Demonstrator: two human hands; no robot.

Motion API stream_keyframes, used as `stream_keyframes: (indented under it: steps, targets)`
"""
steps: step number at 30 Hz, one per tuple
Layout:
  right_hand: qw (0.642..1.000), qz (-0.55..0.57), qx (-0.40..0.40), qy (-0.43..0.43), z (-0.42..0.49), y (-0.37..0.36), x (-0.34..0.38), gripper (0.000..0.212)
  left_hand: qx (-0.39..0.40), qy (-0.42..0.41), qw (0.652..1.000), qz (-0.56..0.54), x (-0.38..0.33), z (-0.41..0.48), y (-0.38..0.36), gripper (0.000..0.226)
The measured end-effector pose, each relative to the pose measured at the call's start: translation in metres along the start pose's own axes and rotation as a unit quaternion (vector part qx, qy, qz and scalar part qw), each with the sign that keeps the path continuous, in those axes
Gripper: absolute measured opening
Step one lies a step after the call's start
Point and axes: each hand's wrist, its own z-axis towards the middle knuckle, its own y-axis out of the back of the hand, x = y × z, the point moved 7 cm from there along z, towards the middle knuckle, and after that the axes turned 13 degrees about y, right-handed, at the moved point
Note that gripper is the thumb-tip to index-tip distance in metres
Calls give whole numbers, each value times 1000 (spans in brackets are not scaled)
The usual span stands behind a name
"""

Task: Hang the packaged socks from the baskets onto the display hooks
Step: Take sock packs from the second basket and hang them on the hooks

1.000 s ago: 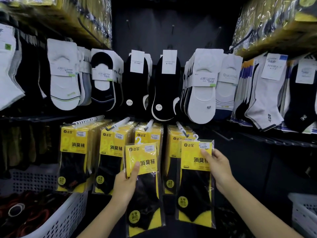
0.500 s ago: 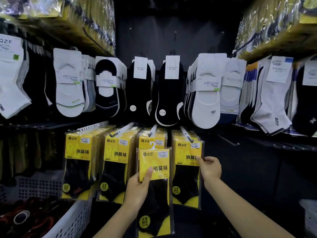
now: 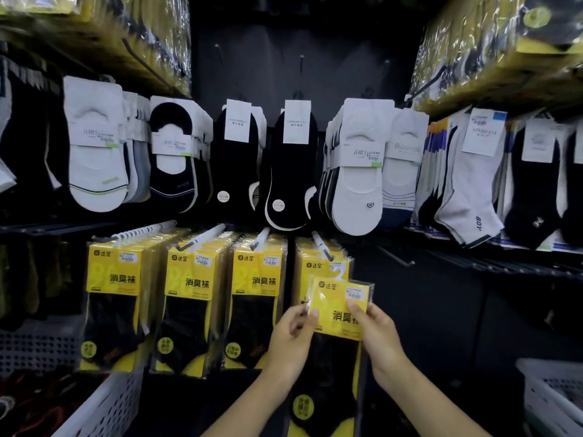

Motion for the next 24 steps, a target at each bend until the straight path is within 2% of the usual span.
stream_keyframes:
  steps: [3, 8, 12, 15, 19, 24]
  targets:
    - [999, -25, -31, 34, 15, 9, 5, 14, 9, 5, 1000, 12, -4, 3, -7, 36]
    - [996, -55, -11, 76, 42, -8, 9, 17, -1, -8, 1000, 0, -6, 11, -6, 56]
    - [996, -66, -26, 51, 59, -21, -12, 17, -23, -10, 1000, 11, 1, 21, -3, 62]
    - [992, -100, -73, 39, 72, -18, -25, 21, -32, -15, 998, 45, 7, 32, -4, 63]
    - [983, -118, -143, -23, 77, 0, -48, 32, -31, -17, 997, 66, 11, 45, -6, 62]
    - [982, -121, -142, -29, 50, 17, -77, 34, -10, -1, 997, 76, 34, 44, -3, 63]
